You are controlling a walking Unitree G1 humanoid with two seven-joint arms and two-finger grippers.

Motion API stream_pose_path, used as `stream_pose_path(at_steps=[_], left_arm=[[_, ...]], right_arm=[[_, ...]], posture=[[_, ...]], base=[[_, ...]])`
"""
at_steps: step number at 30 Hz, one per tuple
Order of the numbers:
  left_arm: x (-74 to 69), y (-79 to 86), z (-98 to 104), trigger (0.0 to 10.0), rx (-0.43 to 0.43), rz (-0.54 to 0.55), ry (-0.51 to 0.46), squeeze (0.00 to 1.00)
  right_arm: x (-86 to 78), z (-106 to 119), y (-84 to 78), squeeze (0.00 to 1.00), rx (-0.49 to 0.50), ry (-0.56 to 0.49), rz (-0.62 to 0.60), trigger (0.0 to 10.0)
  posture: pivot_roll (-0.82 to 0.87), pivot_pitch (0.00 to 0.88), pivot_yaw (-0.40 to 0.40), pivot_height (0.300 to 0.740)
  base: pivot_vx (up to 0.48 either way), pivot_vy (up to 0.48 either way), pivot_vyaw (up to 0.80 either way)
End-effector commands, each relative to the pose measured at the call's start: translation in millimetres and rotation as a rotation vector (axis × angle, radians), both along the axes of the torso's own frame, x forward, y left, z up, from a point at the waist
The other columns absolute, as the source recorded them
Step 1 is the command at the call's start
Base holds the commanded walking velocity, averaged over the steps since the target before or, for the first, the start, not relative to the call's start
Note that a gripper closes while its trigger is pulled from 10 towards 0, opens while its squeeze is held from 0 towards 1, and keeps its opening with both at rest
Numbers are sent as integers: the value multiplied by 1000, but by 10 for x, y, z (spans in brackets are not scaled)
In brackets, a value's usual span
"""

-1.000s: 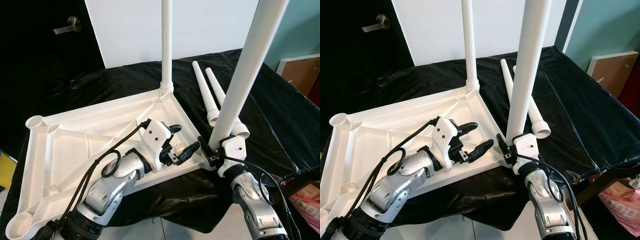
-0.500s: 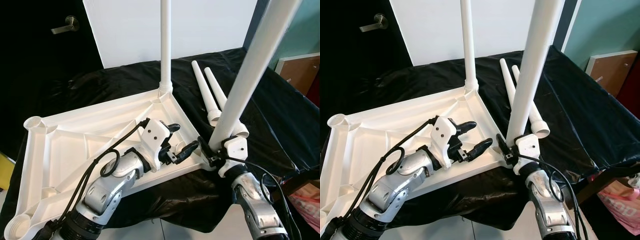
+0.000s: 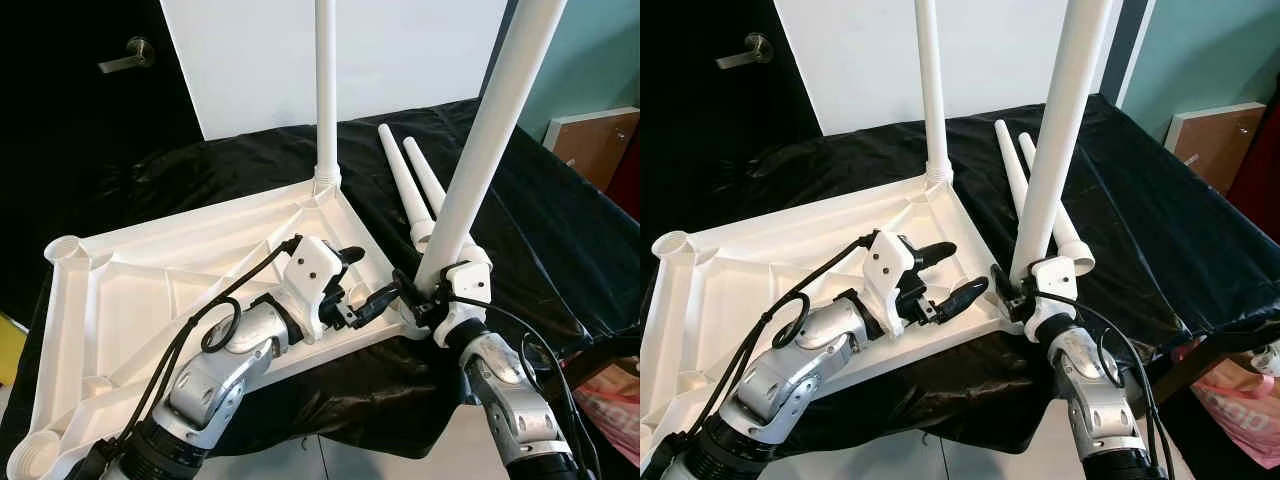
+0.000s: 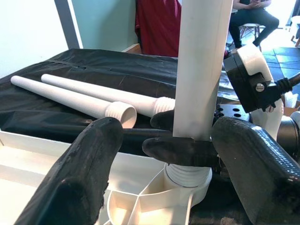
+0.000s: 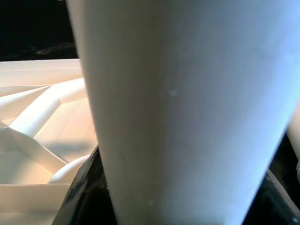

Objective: Building children table

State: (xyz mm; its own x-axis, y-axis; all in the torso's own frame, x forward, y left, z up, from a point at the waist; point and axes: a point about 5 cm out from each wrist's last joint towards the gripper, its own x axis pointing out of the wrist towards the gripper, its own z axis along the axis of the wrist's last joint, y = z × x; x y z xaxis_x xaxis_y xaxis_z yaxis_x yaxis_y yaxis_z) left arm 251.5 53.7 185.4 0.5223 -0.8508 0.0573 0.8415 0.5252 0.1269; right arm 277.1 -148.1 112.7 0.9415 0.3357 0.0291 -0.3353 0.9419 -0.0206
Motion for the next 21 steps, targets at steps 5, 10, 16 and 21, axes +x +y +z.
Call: stream_pose_path(at_steps=[5,10,16,21], left_arm=[[-33,-19,54,10000,10,-66,-22,0],[-30,-16,63,10000,8,-62,-24,0],[-28,-15,74,10000,2,-55,-25,0],[-25,-14,80,10000,-2,-46,-28,0]], right_arm=[[-64,-315,-70,0,47,201,-40,10000],[-84,-285,-40,0,11,142,-51,10000],[-40,-212,-9,0,89,91,-296,10000],[11,-204,42,0,143,103,-505,10000]], posture=[[-158,37,47,740],[-154,42,44,740],[-147,49,37,740],[-136,50,30,740]], base=[[0,0,0],[0,0,0],[0,0,0],[0,0,0]])
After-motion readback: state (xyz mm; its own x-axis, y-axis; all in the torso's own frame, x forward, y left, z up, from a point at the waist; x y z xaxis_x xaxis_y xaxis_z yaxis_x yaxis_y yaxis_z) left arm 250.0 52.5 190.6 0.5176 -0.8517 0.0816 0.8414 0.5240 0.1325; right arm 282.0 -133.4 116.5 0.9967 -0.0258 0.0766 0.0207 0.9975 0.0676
